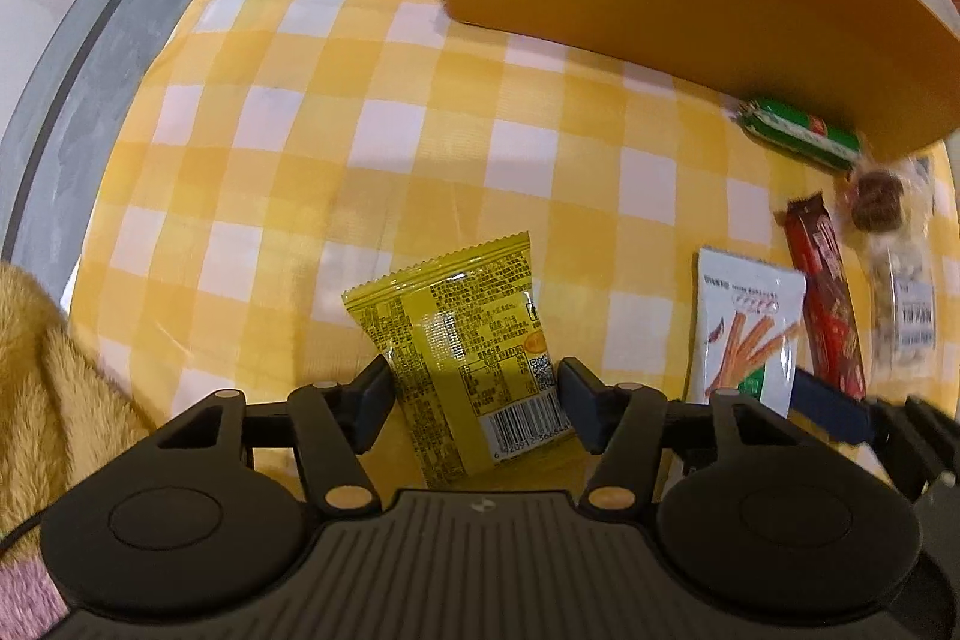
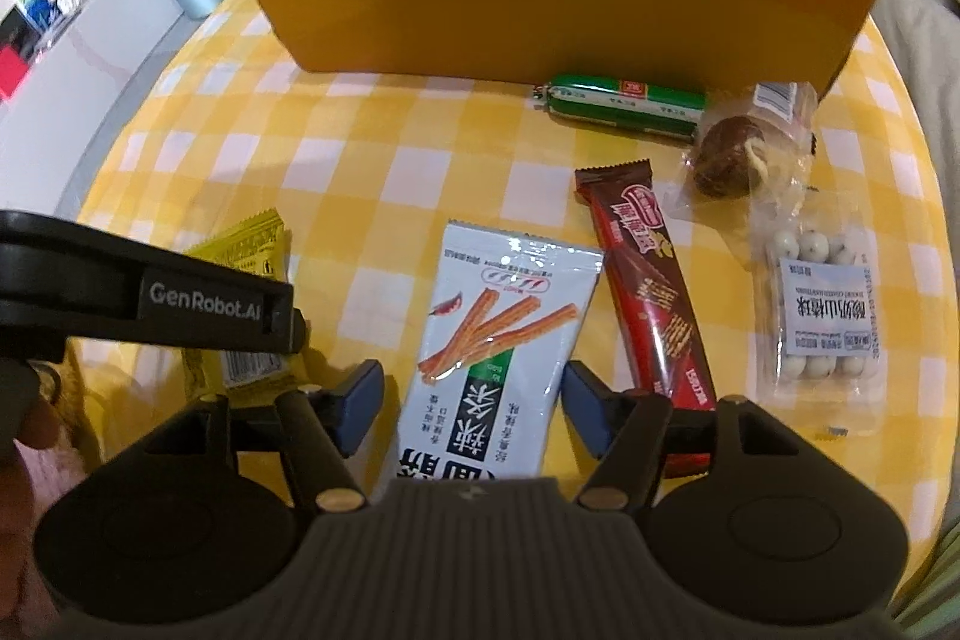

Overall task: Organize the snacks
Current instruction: 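Grasp the yellow chip packet with the left gripper while the right grasps the white stick-snack packet, then carry both held packets up and lower them into the orange box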

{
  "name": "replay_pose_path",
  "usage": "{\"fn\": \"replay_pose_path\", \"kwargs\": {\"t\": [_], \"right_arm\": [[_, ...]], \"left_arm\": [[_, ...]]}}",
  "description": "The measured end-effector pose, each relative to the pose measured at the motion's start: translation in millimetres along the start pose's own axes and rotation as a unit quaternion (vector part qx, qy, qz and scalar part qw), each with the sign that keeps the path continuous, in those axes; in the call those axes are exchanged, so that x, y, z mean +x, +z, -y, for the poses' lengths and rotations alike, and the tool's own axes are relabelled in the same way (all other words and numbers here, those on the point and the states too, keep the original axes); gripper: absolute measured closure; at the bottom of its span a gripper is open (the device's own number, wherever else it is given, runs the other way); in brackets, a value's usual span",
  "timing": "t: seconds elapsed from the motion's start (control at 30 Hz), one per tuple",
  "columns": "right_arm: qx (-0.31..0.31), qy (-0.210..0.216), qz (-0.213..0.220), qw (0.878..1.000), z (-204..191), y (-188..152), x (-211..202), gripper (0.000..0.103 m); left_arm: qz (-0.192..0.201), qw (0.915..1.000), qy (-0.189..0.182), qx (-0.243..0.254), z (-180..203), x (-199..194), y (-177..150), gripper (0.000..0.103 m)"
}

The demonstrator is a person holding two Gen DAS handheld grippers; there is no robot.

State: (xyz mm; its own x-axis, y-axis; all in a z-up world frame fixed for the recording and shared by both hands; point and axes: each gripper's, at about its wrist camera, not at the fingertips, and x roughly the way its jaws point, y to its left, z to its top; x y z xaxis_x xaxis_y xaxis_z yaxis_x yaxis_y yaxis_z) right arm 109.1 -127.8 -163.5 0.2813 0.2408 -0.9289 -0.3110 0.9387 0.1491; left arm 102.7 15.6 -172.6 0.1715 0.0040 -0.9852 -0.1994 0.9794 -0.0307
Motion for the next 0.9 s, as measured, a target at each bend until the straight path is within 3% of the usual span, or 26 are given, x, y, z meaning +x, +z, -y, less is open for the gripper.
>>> {"fn": "replay_pose_path", "kwargs": {"t": [0.1, 0.33, 0.57, 0.9], "right_arm": [[-0.017, -0.019, 0.0, 1.0, -4, -1, 0, 0.048], [-0.027, -0.017, 0.002, 0.999, -5, -3, -3, 0.055], [-0.026, 0.002, 0.005, 1.0, -6, -6, -13, 0.056], [-0.006, 0.003, 0.034, 0.999, 5, -4, -45, 0.056]], "left_arm": [[0.0, 0.9999, -0.001, 0.01, 1, 0, 2, 0.036], [-0.001, 0.9996, -0.006, 0.026, 4, -2, -3, 0.036], [0.012, 0.9992, -0.015, 0.036, -2, -12, -3, 0.036], [0.065, 0.9956, -0.029, 0.062, 1, -51, -5, 0.036]]}}
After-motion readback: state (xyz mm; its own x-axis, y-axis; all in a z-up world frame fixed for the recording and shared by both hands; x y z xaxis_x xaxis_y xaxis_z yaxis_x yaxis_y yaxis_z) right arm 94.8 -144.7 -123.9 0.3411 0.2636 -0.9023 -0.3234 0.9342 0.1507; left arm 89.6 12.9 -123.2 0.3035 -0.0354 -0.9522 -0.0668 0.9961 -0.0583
